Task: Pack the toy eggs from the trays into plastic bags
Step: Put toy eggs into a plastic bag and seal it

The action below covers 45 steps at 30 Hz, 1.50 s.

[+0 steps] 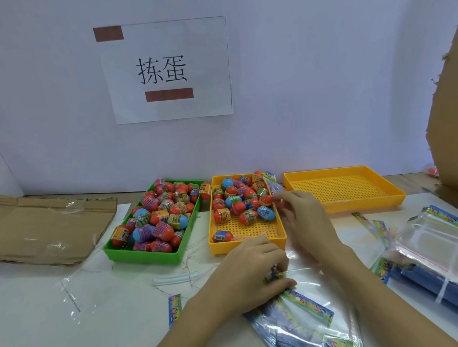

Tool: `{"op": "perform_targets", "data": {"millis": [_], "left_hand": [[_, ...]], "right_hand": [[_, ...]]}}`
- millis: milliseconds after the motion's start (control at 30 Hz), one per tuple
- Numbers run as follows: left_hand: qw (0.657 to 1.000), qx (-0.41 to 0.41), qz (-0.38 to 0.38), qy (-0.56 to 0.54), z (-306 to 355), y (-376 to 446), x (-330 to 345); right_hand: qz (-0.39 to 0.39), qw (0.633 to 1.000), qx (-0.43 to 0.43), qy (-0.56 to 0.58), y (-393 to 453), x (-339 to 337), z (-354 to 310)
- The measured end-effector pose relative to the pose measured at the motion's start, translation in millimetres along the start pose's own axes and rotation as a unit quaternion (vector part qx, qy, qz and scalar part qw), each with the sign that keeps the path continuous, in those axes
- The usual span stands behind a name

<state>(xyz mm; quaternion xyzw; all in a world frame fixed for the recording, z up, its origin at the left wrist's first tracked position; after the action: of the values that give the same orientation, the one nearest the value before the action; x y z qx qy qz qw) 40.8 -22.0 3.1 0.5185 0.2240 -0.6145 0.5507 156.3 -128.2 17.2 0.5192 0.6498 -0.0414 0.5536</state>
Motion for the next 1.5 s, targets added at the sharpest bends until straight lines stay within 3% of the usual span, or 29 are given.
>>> {"op": "perform_targets", "data": {"millis": [133,300,433,467,533,600,633,733,933,1067,1167,1233,1333,1433,1500], "left_hand": [[1.000,-0.004,0.011,0.005,-1.2,-0.4,-2.9],[1.000,-0.004,0.021,0.015,-1.2,-0.8,-6.7],[1.000,-0.006,0.021,0.016,-0.8,-1.6,-6.9],[1.000,-0.012,0.020,0.010,-1.8,-2.0,-7.6],[0.999,-0.033,0.016,-0.018,-5.0,-2.0,-10.2],[0.996,-0.063,0.011,-0.055,-10.4,-1.5,-12.1],[0.994,-0.077,0.008,-0.072,-12.6,-0.8,-12.2],[0.984,-0.117,0.037,-0.132,-19.5,0.3,-16.2],[0.922,-0.211,0.191,-0.264,-38.6,-3.5,-44.0],[0.857,-0.285,0.234,-0.361,-61.4,-8.3,-53.8],[0.820,-0.324,0.243,-0.404,-75.5,-11.9,-53.6],[0.815,-0.333,0.241,-0.408,-78.9,-12.5,-53.5],[0.819,-0.325,0.225,-0.416,-79.0,-10.0,-52.8],[0.841,-0.336,0.193,-0.379,-76.4,-8.7,-52.2],[0.848,-0.329,0.213,-0.357,-78.8,-9.8,-54.9]], "right_hand": [[0.058,0.998,0.000,-0.003,0.6,-7.5,-0.1],[0.152,0.985,-0.076,0.027,-2.9,-27.4,-20.2],[0.205,0.970,-0.081,0.101,2.1,-40.0,-28.8],[0.261,0.951,-0.046,0.158,2.5,-50.1,-21.3],[0.396,0.857,0.053,0.324,-5.4,-67.6,4.7],[0.411,0.769,0.138,0.469,-12.6,-63.1,22.9],[0.375,0.767,0.173,0.492,-13.7,-54.9,27.8],[0.277,0.833,0.194,0.438,-16.5,-39.4,28.0],[0.143,0.921,0.085,0.352,-1.9,-40.6,5.5],[0.011,0.900,0.056,0.433,-1.4,-20.7,-17.0],[0.014,0.889,0.060,0.454,-2.9,-13.6,-25.4],[0.055,0.903,0.054,0.423,-5.6,-13.3,-27.5],[0.116,0.892,0.082,0.429,-10.0,-11.2,-24.0],[0.117,0.893,0.093,0.425,-11.6,-8.5,-22.4],[0.114,0.888,0.098,0.435,-11.5,-8.3,-22.9]]}}
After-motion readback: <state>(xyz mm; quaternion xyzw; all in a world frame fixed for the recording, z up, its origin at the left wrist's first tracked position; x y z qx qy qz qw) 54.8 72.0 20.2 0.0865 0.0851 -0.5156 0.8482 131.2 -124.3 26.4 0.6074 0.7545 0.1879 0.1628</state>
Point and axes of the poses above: each hand's wrist, its own y-axis towards the middle knuckle, its own x-axis out of the palm, z = x × y, the point moved 7 cm from there along y, towards the middle knuckle, and after that the axes turned 12 degrees about -x, right-handed, at the moved point
